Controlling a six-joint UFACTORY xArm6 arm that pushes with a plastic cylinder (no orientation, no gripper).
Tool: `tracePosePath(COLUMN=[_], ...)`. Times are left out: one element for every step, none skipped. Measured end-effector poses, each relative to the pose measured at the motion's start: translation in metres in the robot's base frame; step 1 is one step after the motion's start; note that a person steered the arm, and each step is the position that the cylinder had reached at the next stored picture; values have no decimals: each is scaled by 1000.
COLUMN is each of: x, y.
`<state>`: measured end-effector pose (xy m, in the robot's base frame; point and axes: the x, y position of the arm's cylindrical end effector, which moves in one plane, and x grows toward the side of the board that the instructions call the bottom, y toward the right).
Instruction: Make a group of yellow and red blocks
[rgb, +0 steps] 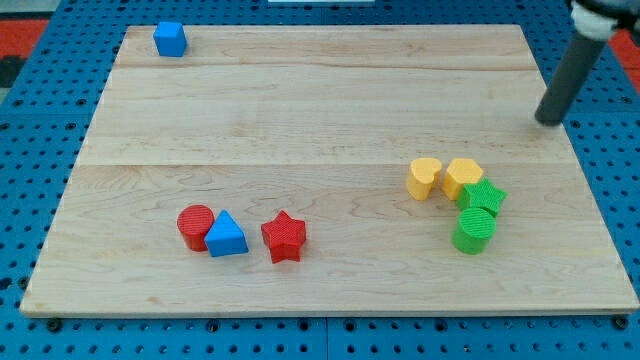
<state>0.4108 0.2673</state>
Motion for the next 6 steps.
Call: tracePosePath(x=[22, 48, 50, 81, 79, 52], y=[-53, -99, -54, -70, -130, -159])
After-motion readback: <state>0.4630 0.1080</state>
